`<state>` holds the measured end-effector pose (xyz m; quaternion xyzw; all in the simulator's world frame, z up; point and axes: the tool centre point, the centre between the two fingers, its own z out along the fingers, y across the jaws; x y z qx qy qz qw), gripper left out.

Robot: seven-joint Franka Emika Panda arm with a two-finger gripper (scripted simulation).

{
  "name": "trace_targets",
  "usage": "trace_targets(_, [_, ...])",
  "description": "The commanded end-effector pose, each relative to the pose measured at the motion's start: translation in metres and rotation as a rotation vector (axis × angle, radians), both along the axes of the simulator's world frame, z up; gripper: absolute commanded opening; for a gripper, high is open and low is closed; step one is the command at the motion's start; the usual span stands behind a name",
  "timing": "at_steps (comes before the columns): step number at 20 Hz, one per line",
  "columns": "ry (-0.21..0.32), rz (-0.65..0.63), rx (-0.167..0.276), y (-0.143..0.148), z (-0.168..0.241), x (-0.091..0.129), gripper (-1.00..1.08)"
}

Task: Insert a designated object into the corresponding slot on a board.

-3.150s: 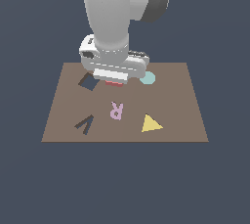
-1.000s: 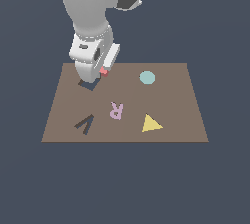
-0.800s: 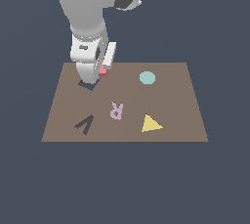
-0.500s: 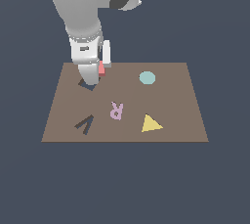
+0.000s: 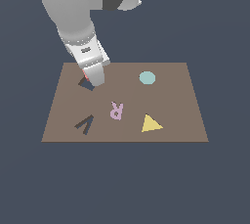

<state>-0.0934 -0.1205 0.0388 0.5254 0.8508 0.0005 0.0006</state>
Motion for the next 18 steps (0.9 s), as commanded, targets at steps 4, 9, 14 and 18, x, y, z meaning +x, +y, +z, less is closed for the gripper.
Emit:
trace_targets(4, [-0.001,0.211,-0.001,-0.006,0.001,0.009,-1.0])
trace_targets(9, [0.0,0.37,-0.001,-0.009,0.001,0.017,-1.0])
trace_targets(14, [0.0,0.495,-0.001,-0.01,0.002,0.024,-1.0])
trace_targets(18, [0.0,0.57,-0.001,-0.01,0.002,0.027,-1.0])
